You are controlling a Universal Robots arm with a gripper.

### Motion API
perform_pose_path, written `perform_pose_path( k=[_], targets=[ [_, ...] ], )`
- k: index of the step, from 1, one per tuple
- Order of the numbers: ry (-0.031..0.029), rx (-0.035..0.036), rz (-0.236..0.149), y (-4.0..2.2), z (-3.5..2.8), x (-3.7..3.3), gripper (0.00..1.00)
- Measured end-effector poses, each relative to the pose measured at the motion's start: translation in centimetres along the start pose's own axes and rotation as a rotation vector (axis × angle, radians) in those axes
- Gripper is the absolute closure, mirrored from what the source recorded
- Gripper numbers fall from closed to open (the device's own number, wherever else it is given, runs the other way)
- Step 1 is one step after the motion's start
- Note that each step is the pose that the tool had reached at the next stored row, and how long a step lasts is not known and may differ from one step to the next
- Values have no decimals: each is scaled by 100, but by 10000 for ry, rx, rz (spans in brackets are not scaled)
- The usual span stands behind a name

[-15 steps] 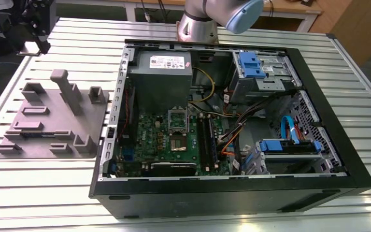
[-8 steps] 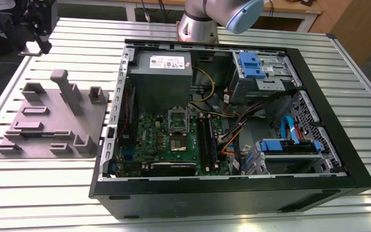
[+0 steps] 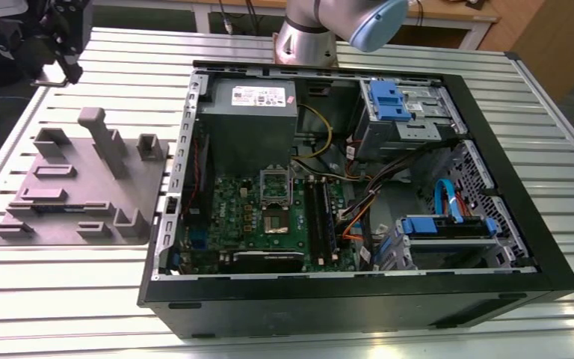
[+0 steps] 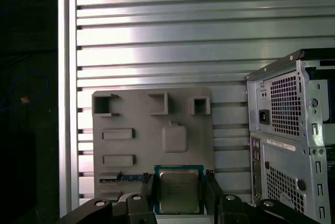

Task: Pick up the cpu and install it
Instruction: 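Pick up the cpu and move it towards the insertion slot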

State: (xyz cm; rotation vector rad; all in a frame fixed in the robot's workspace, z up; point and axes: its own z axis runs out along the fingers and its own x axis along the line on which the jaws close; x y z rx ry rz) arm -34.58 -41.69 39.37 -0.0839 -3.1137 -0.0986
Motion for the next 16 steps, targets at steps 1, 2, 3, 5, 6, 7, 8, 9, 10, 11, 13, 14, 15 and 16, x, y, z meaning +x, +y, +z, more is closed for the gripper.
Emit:
perform_pose_path(
  k=[1,2,3,5,6,7,8,9,10,11,13,14,15,16],
  targets=[
    [-1,-1,0,0,0,-6,53],
    [0,0,1,1,0,-10,53],
    [-1,-1,2,1,0,-14,53],
    [-1,-1,1,1,0,-22,53],
    [0,0,1,2,-1,-25,53],
    [-1,-1,1,2,0,-29,53],
    [-1,-1,1,2,0,-33,53],
    [0,0,1,2,-1,-36,53],
    [0,0,1,2,-1,-39,53],
    [-1,-1,1,3,-1,-43,53],
    [0,0,1,3,-1,-50,53],
    [-1,0,1,3,-1,-53,53],
    [-1,-1,1,3,-1,-57,53],
    [-1,-1,1,4,-1,-60,53]
  ],
)
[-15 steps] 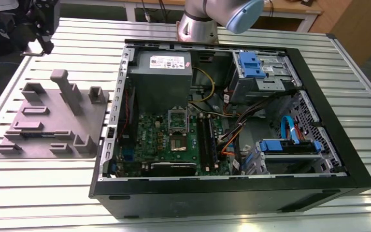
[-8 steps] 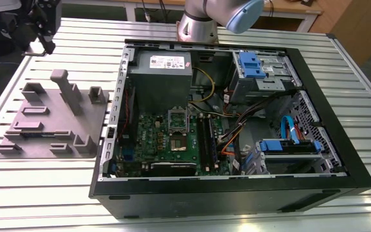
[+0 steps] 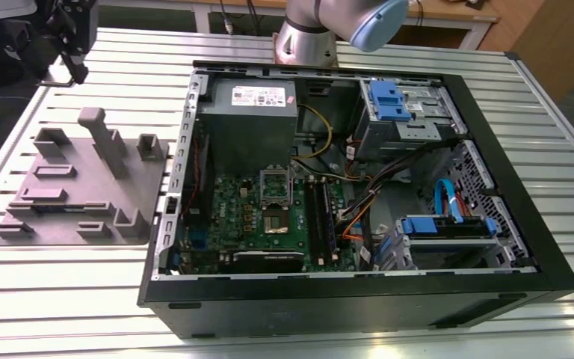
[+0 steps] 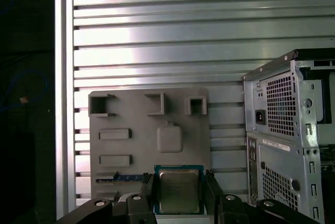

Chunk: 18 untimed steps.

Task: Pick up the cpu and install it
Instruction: 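Pick up the cpu and move it towards the insertion slot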

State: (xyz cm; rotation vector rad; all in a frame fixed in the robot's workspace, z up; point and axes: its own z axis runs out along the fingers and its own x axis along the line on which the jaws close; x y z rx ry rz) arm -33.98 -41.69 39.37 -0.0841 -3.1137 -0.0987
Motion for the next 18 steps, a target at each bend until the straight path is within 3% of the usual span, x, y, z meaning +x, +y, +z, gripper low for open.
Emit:
perform_pose_path(
  k=[18],
  targets=[
    [0,0,0,4,-2,-78,53]
  ],
)
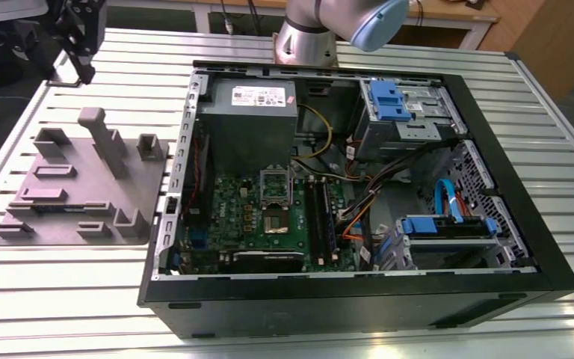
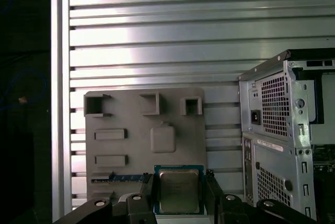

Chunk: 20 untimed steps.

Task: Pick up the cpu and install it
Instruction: 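Pick up the cpu and move it towards the insertion slot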

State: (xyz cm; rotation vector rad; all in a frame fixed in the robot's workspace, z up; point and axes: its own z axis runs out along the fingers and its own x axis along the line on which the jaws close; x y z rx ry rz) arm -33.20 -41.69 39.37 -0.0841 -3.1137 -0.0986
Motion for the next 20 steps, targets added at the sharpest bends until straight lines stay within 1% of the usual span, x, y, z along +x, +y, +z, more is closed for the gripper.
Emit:
perform_pose_path(
  k=[16,20],
  targets=[
    [0,0,-1,4,-1,-77,53],
    [0,0,-1,-8,-1,-85,53]
  ],
)
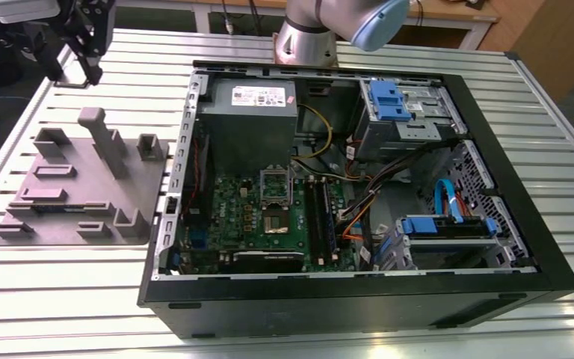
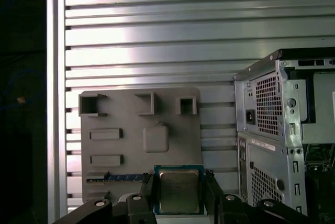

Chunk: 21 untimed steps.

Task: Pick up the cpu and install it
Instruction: 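Pick up the cpu and move it towards the insertion slot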

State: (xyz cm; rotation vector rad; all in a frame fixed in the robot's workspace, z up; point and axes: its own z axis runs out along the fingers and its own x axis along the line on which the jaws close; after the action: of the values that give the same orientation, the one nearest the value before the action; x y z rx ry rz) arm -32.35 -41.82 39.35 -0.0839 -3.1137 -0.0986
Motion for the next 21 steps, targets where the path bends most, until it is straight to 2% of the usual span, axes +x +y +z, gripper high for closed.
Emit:
perform_pose_path(
  k=[5,12,21],
  targets=[
    [0,-1,0,-21,0,-32,53],
    [0,-1,1,-19,5,-189,53],
    [0,0,1,-108,24,-233,53]
  ],
)
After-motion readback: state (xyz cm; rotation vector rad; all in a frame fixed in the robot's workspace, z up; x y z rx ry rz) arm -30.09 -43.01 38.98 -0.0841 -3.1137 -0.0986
